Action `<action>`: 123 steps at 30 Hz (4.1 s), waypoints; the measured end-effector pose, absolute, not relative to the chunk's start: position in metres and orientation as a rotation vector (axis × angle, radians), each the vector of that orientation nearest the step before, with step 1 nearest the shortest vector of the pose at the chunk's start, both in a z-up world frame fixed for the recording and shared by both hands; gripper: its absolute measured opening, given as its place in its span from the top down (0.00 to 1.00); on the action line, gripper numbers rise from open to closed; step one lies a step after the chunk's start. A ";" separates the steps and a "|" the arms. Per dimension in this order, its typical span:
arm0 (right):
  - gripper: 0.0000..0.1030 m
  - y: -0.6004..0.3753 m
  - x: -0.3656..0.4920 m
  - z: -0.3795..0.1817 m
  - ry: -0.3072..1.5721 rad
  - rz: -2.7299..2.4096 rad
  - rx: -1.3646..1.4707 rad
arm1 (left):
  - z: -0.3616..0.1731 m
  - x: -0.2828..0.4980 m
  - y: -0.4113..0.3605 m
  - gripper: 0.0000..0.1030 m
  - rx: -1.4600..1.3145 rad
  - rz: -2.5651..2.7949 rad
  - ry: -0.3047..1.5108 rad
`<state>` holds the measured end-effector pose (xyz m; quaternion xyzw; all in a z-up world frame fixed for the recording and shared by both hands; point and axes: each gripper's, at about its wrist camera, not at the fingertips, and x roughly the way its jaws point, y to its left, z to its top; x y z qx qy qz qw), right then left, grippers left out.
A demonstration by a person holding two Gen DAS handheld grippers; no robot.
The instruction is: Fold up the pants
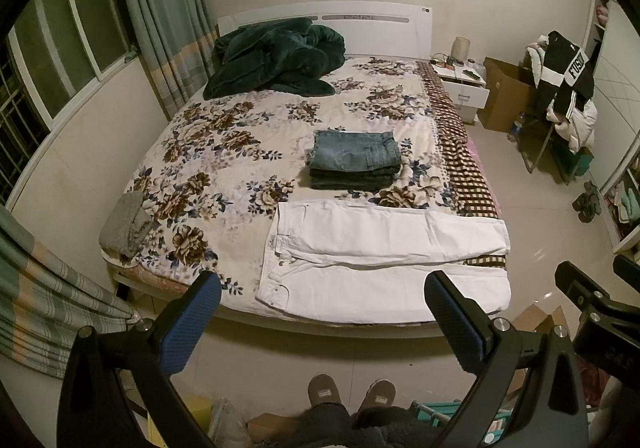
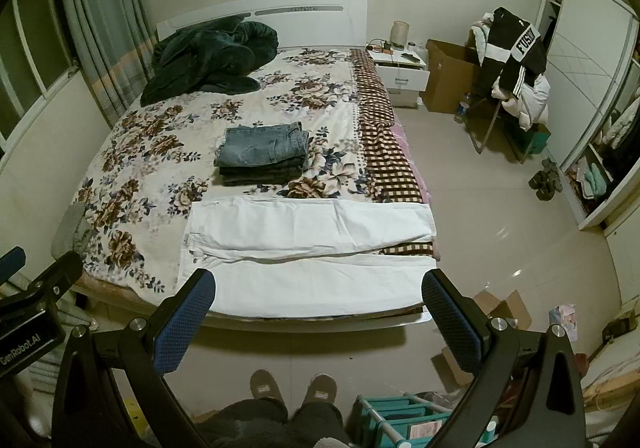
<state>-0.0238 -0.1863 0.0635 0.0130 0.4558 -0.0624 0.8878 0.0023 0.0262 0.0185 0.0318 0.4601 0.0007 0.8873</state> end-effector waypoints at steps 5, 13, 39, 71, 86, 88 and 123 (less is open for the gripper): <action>0.00 -0.187 -0.024 0.063 0.948 -0.120 0.027 | 0.018 0.002 0.026 0.00 0.068 0.001 0.954; 0.00 -0.186 -0.025 0.063 0.947 -0.119 0.029 | 0.017 0.000 0.026 0.00 0.068 0.001 0.954; 0.00 -0.202 -0.012 0.034 0.980 -0.106 0.031 | 0.019 0.006 0.015 0.00 0.040 0.039 0.939; 0.00 -0.414 0.455 -0.476 1.366 -0.580 0.514 | -0.443 0.443 0.087 0.00 -0.413 0.476 1.475; 0.00 -0.497 0.503 -0.626 1.496 -0.827 0.754 | -0.567 0.503 0.125 0.24 -0.563 0.656 1.527; 0.00 -0.506 0.503 -0.636 1.517 -0.847 0.778 | -0.556 0.492 0.122 0.60 -0.549 0.628 1.465; 0.92 -0.527 0.185 -0.590 1.512 -0.510 0.793 | -0.550 0.125 0.182 0.92 -0.817 0.538 1.266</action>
